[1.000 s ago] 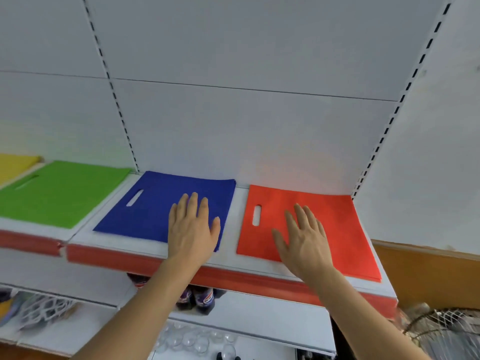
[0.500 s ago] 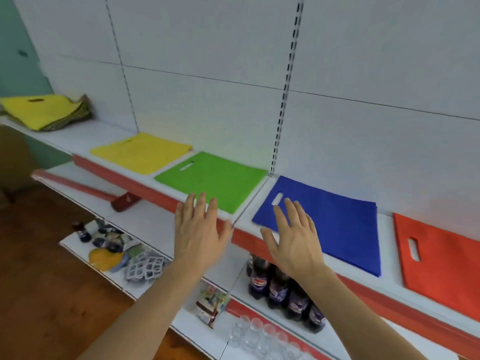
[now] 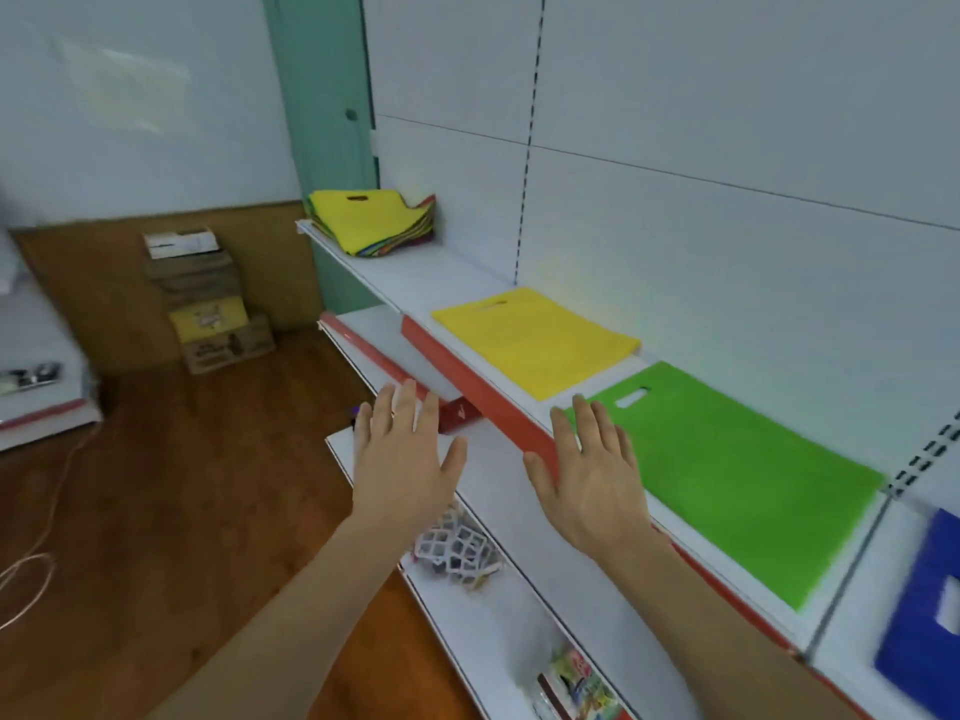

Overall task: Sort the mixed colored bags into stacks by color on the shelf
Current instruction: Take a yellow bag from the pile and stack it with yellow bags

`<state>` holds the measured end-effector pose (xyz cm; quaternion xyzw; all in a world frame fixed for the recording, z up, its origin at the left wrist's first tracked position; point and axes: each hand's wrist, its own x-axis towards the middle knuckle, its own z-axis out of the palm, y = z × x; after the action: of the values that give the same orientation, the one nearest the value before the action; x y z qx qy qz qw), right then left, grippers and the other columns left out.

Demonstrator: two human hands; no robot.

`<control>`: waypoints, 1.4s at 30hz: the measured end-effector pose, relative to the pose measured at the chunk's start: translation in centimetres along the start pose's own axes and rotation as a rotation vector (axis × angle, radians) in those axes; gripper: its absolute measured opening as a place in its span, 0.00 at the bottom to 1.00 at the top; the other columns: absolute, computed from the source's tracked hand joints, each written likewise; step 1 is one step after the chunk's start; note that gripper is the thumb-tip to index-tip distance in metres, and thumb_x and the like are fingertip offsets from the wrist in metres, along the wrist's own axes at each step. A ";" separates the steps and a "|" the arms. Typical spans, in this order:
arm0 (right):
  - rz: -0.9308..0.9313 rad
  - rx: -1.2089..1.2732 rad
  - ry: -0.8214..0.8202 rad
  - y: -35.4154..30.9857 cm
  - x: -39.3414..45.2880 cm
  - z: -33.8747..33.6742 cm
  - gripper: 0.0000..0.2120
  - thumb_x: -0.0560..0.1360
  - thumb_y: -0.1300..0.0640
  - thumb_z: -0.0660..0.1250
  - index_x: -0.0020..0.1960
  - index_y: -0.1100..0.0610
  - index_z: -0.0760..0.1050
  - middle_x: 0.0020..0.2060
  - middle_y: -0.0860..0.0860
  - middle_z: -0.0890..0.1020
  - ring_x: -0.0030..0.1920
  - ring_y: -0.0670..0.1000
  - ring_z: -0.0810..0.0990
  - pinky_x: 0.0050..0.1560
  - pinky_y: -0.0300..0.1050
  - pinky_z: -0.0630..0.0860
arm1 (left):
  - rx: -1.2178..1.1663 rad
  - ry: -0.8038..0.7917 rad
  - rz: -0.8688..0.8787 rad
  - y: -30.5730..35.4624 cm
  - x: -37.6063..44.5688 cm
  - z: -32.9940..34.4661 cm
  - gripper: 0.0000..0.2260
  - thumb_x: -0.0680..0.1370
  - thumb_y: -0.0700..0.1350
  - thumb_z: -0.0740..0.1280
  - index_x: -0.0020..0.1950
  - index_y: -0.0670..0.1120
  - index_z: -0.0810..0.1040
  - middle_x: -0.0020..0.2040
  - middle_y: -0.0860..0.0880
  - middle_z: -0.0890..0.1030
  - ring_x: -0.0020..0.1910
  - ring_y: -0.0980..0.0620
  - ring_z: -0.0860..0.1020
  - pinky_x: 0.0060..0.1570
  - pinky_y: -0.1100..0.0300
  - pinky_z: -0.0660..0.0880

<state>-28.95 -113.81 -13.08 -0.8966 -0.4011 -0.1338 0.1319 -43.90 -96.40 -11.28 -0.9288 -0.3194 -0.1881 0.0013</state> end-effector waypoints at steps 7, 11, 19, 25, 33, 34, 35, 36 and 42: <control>-0.104 0.017 -0.040 -6.1 12.8 4.2 0.38 0.83 0.32 0.47 0.83 0.57 0.63 0.83 0.59 0.60 0.83 0.62 0.56 0.80 0.66 0.59 | 0.071 0.027 -0.129 -9.3 8.9 0.4 0.31 0.84 0.65 0.50 0.83 0.50 0.64 0.84 0.45 0.61 0.84 0.43 0.53 0.82 0.40 0.53; -0.181 0.002 -0.059 -10.4 18.3 6.7 0.39 0.83 0.32 0.44 0.84 0.56 0.60 0.84 0.59 0.58 0.84 0.62 0.53 0.80 0.66 0.57 | 0.077 0.025 -0.174 -14.3 12.5 1.6 0.32 0.84 0.66 0.48 0.84 0.52 0.61 0.85 0.46 0.58 0.85 0.43 0.50 0.82 0.40 0.51; -0.191 -0.042 -0.072 -19.8 29.7 12.1 0.38 0.83 0.32 0.43 0.85 0.55 0.58 0.84 0.58 0.57 0.84 0.61 0.52 0.81 0.64 0.56 | 0.032 0.017 -0.195 -25.3 22.3 4.9 0.31 0.84 0.65 0.50 0.84 0.52 0.61 0.85 0.46 0.58 0.85 0.43 0.50 0.82 0.40 0.50; -0.095 -0.025 -0.031 -25.5 37.5 15.3 0.38 0.84 0.33 0.46 0.83 0.57 0.62 0.83 0.60 0.60 0.83 0.62 0.56 0.80 0.65 0.59 | 0.029 0.020 -0.094 -32.9 31.2 5.4 0.29 0.85 0.63 0.51 0.83 0.51 0.61 0.84 0.46 0.60 0.84 0.43 0.52 0.82 0.41 0.50; -0.003 -0.053 -0.031 -29.2 47.9 19.6 0.39 0.82 0.33 0.42 0.83 0.57 0.63 0.83 0.60 0.60 0.83 0.62 0.56 0.81 0.64 0.58 | -0.006 0.000 0.008 -39.4 42.1 9.3 0.29 0.85 0.63 0.50 0.83 0.52 0.62 0.84 0.45 0.60 0.84 0.43 0.52 0.82 0.42 0.50; 0.002 -0.050 -0.014 -29.3 49.3 20.2 0.39 0.82 0.34 0.44 0.82 0.58 0.65 0.82 0.61 0.62 0.83 0.63 0.58 0.80 0.64 0.59 | -0.011 0.001 0.019 -40.0 43.8 10.0 0.29 0.85 0.63 0.50 0.83 0.52 0.62 0.84 0.45 0.60 0.84 0.43 0.52 0.82 0.42 0.50; 0.006 -0.049 0.008 -29.4 50.8 20.8 0.38 0.83 0.35 0.46 0.81 0.59 0.66 0.81 0.62 0.65 0.82 0.64 0.60 0.79 0.65 0.61 | -0.015 0.000 0.029 -40.6 45.5 10.6 0.29 0.85 0.63 0.50 0.84 0.52 0.62 0.84 0.45 0.59 0.84 0.43 0.52 0.82 0.42 0.51; 0.013 -0.054 0.026 -29.5 52.3 21.3 0.37 0.83 0.36 0.48 0.81 0.60 0.67 0.80 0.62 0.66 0.81 0.64 0.61 0.78 0.66 0.62 | -0.012 -0.005 0.038 -41.2 47.3 11.2 0.29 0.85 0.63 0.50 0.84 0.52 0.61 0.84 0.45 0.59 0.84 0.43 0.52 0.82 0.42 0.51; 0.077 -0.075 0.007 -30.1 62.3 24.3 0.37 0.83 0.34 0.45 0.84 0.56 0.61 0.84 0.59 0.58 0.84 0.62 0.53 0.81 0.62 0.56 | 0.001 -0.008 0.146 -43.2 57.9 13.2 0.30 0.85 0.63 0.50 0.84 0.51 0.60 0.84 0.45 0.59 0.84 0.43 0.53 0.82 0.42 0.51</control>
<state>-8.35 -43.48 -10.19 -0.9151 -0.3606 -0.1467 0.1048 -23.00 -26.07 -8.35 -0.9503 -0.2510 -0.1836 0.0139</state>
